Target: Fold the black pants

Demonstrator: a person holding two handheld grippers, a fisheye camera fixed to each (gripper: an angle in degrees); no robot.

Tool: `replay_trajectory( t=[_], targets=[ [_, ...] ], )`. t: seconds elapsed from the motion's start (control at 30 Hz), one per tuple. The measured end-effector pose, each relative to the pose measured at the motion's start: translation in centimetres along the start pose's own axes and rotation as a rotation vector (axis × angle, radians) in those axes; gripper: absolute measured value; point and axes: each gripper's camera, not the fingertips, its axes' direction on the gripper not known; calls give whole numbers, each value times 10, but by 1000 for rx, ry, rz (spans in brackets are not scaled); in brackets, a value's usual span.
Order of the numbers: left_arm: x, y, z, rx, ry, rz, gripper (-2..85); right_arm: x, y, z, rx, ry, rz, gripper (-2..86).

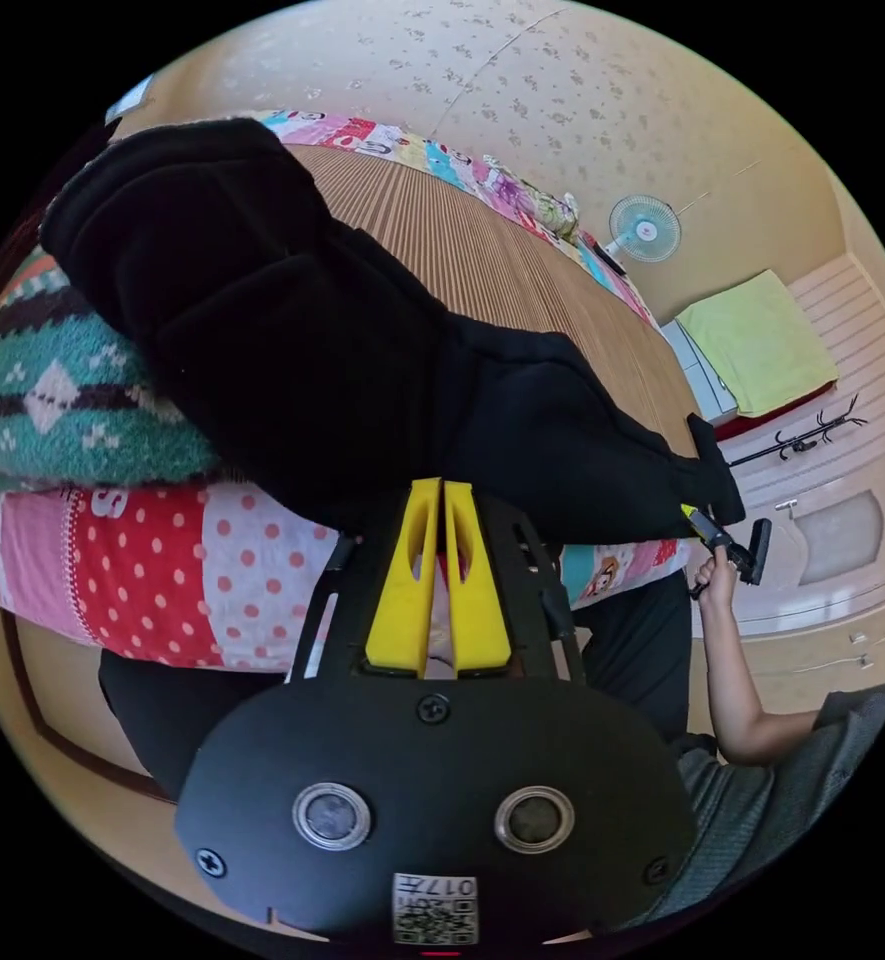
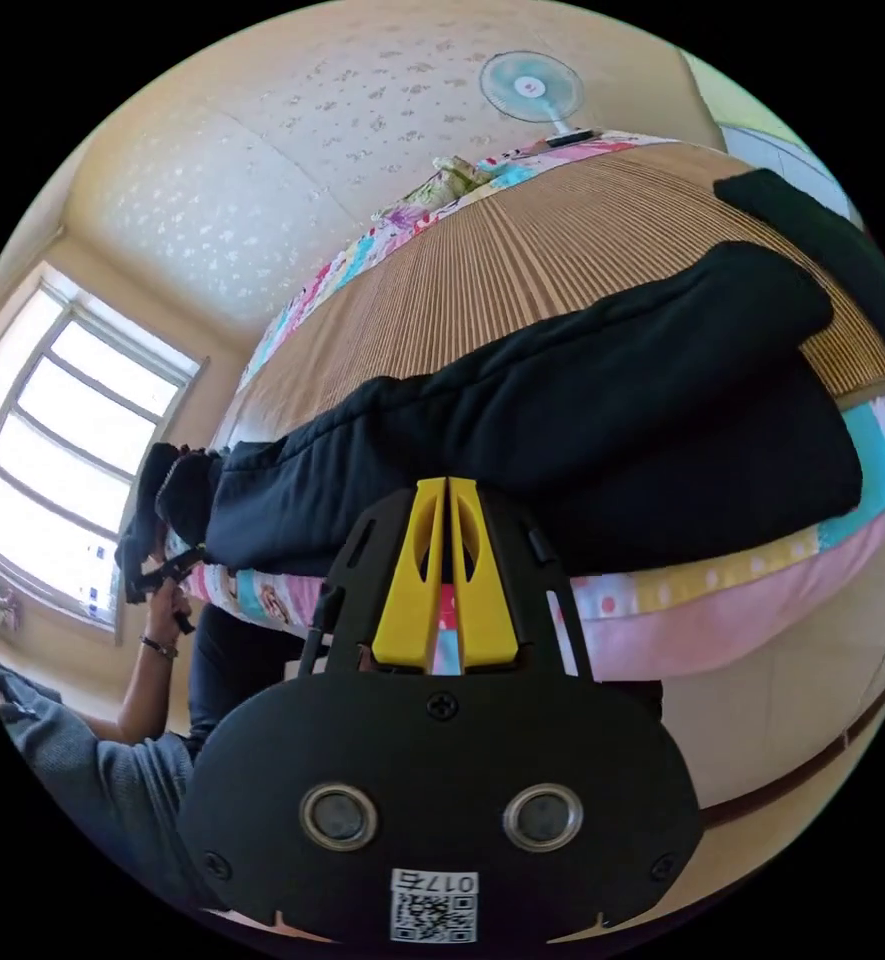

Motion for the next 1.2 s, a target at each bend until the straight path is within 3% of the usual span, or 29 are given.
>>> replay_trajectory(
  t=[0.1, 0.17, 0.27, 0.33, 0.4, 0.5, 0.7, 0.77, 0.83, 1.0, 1.1, 1.2],
  targets=[
    [-6, 18, -10, 43, 67, -4, 2, 27, -4, -45, 269, 86, 161, 77],
    [-10, 32, -17, 93, 56, -17, 22, 47, -17, -54, 301, 122, 265, 116],
    [-16, 54, -26, 177, -28, -68, 74, 71, -52, -34, 155, 147, 287, 141],
    [-24, 61, -26, 201, -40, -103, 92, 77, -83, -5, -71, 228, 241, 109],
    [-31, 60, -23, 187, -41, -129, 108, 64, -98, 4, -166, 275, 91, 70],
    [-40, 58, -28, 225, -61, -166, 136, 39, -101, -20, -163, 336, -53, 28],
    [-52, 50, -58, 449, -130, -212, 152, 67, -40, -81, 142, 309, 58, 9],
    [-60, 36, -59, 475, -108, -220, 170, 101, -20, -72, 111, 292, 179, 9],
    [-71, 12, -52, 488, -91, -226, 187, 140, 3, -67, 117, 137, 294, 11],
    [-100, -31, -15, 442, 9, -330, 195, 145, 31, -95, 220, 51, 390, 23],
    [-104, -41, -12, 419, -82, -421, 127, 133, 42, -101, 235, 13, 359, 28],
    [-100, -56, -17, 328, -131, -376, 82, 114, 50, -95, 216, -3, 305, 24]
  ],
)
